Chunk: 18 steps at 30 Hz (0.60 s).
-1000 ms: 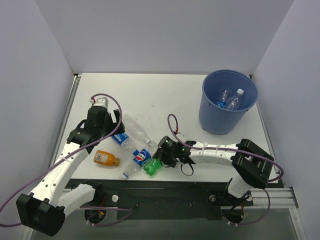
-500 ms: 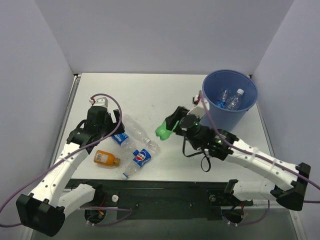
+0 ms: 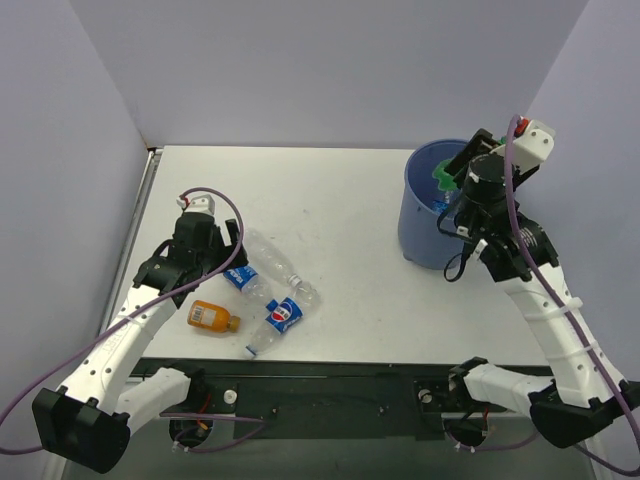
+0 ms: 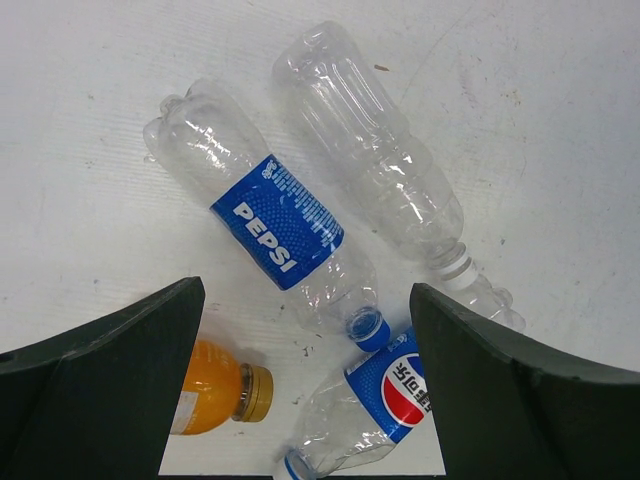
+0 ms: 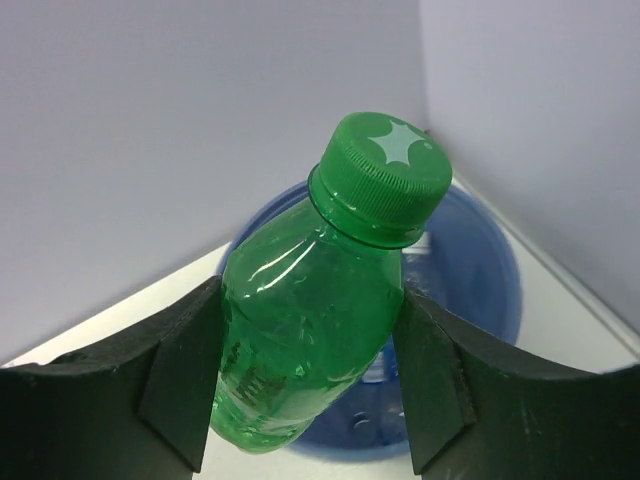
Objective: Put the plastic bottles in the bin
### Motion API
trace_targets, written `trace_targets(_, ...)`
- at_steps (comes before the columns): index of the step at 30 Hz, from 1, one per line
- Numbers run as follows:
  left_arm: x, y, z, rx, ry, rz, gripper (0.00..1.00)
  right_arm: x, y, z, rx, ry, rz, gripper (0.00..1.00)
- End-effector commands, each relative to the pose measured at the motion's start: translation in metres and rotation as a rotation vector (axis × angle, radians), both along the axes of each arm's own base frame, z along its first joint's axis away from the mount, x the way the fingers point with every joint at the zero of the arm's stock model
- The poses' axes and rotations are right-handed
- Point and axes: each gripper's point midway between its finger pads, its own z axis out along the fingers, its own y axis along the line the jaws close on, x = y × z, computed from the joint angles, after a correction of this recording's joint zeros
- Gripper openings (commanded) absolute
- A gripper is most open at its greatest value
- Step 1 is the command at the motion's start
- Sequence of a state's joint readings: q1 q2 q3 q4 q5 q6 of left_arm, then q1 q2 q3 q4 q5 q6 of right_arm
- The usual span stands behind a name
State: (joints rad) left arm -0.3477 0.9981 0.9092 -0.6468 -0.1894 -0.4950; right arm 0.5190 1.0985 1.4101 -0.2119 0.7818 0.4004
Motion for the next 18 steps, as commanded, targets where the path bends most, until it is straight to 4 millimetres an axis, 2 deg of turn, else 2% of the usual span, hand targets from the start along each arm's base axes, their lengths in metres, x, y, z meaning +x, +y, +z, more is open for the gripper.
trace_targets(1,0.002,0.003,0.006,0.002,-0.023,0.023,0.95,0.022,-0.036,-0.014,-0.03,0.042,-0.102,0.43)
trace_targets(3,0.002,0.003,0.005,0.002,-0.022,0.023,0.95,0.03,-0.04,-0.02,-0.036,0.075,-0.099,0.59)
trace_targets(4,0.002,0.003,0.006,0.001,-0.023,0.024,0.95,0.036,-0.039,-0.025,-0.049,0.097,-0.095,0.74)
trace_targets(6,0.002,0.003,0.006,0.002,-0.023,0.023,0.95,0.041,-0.037,-0.024,-0.08,0.137,-0.085,0.85)
trace_targets(9,0.002,0.003,0.005,0.001,-0.022,0.024,0.95,0.039,-0.027,-0.013,-0.071,0.132,-0.027,0.91)
trace_targets(12,0.002,0.003,0.006,0.002,-0.025,0.027,0.95,0.035,-0.009,-0.008,-0.064,0.116,0.059,0.93)
trace_targets(15,0.003,0.007,0.008,0.008,-0.034,0.047,0.95,0.028,0.038,-0.018,-0.115,0.14,0.216,0.93)
trace_targets(16,0.002,0.009,0.01,0.007,-0.041,0.061,0.95,0.024,0.065,-0.029,-0.144,0.165,0.326,0.92)
trace_targets(17,0.003,0.012,0.011,0.009,-0.048,0.078,0.95,0.024,0.079,-0.035,-0.143,0.172,0.38,0.92)
trace_targets(18,0.002,0.013,0.015,0.006,-0.064,0.084,0.95,0.021,0.11,-0.053,-0.14,0.201,0.507,0.92)
